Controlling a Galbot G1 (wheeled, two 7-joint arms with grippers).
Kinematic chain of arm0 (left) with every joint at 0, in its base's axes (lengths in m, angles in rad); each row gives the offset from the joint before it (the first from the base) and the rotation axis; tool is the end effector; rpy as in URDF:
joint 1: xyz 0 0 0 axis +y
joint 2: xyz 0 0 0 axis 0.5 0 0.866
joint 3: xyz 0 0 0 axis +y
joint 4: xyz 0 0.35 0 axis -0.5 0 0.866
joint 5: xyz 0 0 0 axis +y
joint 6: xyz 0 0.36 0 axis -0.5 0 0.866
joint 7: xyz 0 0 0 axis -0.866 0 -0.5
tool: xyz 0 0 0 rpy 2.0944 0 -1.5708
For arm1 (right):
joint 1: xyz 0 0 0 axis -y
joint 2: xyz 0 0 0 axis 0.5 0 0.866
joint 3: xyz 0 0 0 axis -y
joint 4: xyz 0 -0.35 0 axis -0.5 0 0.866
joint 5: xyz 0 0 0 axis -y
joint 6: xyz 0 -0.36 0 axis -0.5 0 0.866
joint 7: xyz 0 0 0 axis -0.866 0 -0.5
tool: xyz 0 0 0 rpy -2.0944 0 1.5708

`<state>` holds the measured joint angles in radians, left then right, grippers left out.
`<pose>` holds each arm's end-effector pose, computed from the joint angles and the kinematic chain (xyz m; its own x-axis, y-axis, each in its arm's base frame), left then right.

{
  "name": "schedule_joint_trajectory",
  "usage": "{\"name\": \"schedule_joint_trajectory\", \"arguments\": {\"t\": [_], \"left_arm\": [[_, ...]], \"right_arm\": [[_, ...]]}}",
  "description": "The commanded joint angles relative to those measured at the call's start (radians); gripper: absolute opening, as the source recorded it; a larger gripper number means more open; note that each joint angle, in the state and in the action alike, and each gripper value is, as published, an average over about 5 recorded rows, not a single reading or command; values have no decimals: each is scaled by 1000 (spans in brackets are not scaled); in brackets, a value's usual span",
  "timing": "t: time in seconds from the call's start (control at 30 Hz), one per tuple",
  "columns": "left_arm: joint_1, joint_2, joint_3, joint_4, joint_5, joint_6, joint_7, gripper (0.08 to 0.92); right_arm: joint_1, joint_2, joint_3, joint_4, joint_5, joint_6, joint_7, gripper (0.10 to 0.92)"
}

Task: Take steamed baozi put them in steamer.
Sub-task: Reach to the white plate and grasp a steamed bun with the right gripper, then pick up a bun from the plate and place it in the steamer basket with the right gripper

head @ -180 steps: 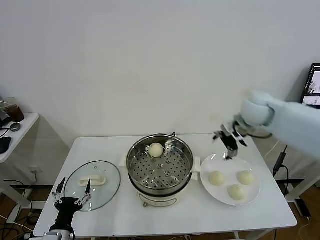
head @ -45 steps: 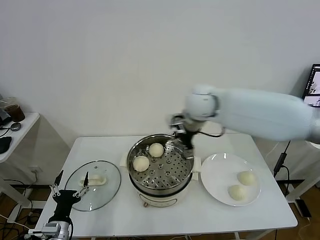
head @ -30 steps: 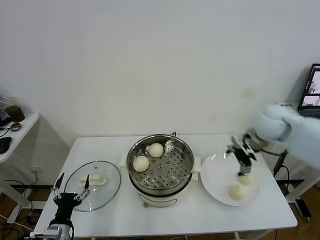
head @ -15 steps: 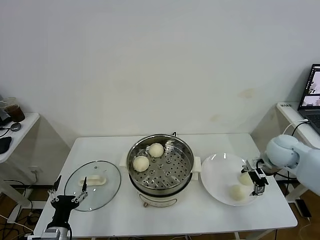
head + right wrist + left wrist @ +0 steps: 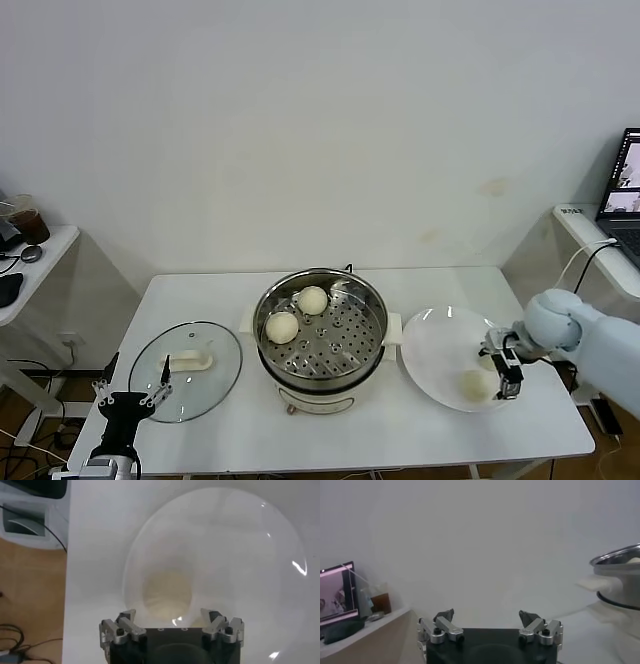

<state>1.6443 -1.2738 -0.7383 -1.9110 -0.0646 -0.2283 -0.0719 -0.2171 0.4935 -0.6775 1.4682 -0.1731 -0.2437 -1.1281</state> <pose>0.1625 0.1364 -0.3507 -0.9948 -0.0965 -0.0323 -0.1017 0.9500 0.2951 0.4396 -0.1825 -0.2266 -0.0895 -0.0573 0.9943 -0.9907 -0.0976 -0.0948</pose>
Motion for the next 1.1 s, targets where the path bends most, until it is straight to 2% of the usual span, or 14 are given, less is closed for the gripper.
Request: {"name": "schedule_joint_trajectory", "arguments": {"t": [0.03,0.3,0.87,1.1], "left_arm": [[-1,0,0,0,1,-1,0,823],[1,0,1,-3,3,-1,0,823],[4,-9,2,-18,5,0,-1,823],[-5,-5,9,-19,5,1,-1,823]], "right_arm": [[-38,26,23,-28,-10,1,11,791],[-37,39,24,-29,-20,-8,14,713],[40,11,0,0,6,-10,-13,479],[211,-23,-57,25,84,-5,-34,449]]}}
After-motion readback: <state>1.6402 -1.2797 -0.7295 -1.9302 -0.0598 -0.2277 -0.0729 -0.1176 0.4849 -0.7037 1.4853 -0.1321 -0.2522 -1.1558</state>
